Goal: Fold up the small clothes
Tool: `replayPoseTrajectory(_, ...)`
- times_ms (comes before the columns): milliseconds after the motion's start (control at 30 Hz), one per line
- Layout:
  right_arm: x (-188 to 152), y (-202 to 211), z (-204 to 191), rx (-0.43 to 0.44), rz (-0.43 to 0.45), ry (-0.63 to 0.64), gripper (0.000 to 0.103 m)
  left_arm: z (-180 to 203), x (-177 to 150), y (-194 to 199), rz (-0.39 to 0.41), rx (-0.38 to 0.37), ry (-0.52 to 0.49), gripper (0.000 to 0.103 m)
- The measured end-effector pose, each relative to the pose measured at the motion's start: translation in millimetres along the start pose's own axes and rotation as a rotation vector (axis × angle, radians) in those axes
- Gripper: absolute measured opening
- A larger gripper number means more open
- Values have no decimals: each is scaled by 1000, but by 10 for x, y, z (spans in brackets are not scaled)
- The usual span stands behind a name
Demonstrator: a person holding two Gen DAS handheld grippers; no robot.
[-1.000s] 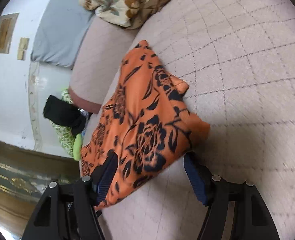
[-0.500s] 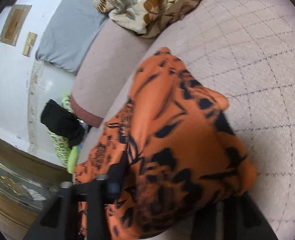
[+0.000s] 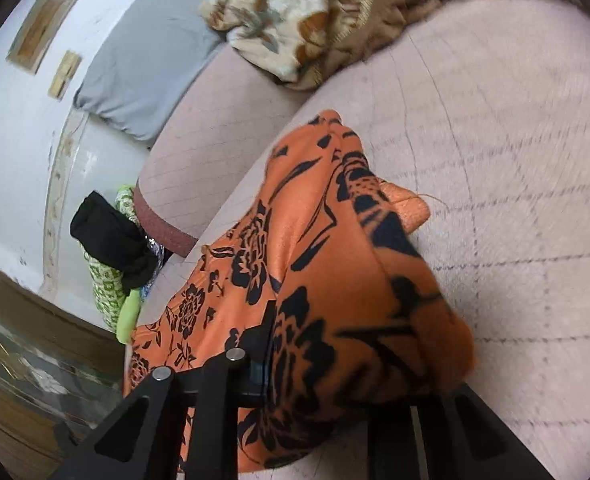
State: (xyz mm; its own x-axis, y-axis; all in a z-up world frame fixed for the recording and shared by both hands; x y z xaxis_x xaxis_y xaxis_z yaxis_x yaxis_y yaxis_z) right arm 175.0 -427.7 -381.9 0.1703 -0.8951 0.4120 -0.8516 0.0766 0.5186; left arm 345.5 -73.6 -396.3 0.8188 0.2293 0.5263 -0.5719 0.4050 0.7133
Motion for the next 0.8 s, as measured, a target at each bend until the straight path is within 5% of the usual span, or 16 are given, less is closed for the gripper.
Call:
replayPoseTrajectory(133,-1,221,-84,-8,30,34,20,-23,-137,254,17,-5,-38,27)
replayPoseTrajectory(267,-28,410,-41,-17,19,27,20,-269,-394,459,-29,-12,37,27)
replayPoseTrajectory(600,-568,1186,382,-92,-101,142,19,-666,-1377,1174,10,72,10,27)
replayPoseTrajectory(800,-640,1294,766,-137,-182,104,24,-713,-1329,1430,3,84,-34,31)
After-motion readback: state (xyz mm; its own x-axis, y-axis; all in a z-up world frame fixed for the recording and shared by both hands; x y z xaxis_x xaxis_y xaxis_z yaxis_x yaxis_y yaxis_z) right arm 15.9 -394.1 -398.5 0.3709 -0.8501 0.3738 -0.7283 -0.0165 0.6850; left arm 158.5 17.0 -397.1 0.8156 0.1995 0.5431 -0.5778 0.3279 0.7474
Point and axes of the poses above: each gripper's, at about its wrist camera, not at the fingertips, and y roughly against the way its jaws point, z to its right, x to its top, the point moved 6 cm from there along -y, roughly the way its jaws point, and after that the axes turned 4 degrees about -y, right-handed, at the moved point
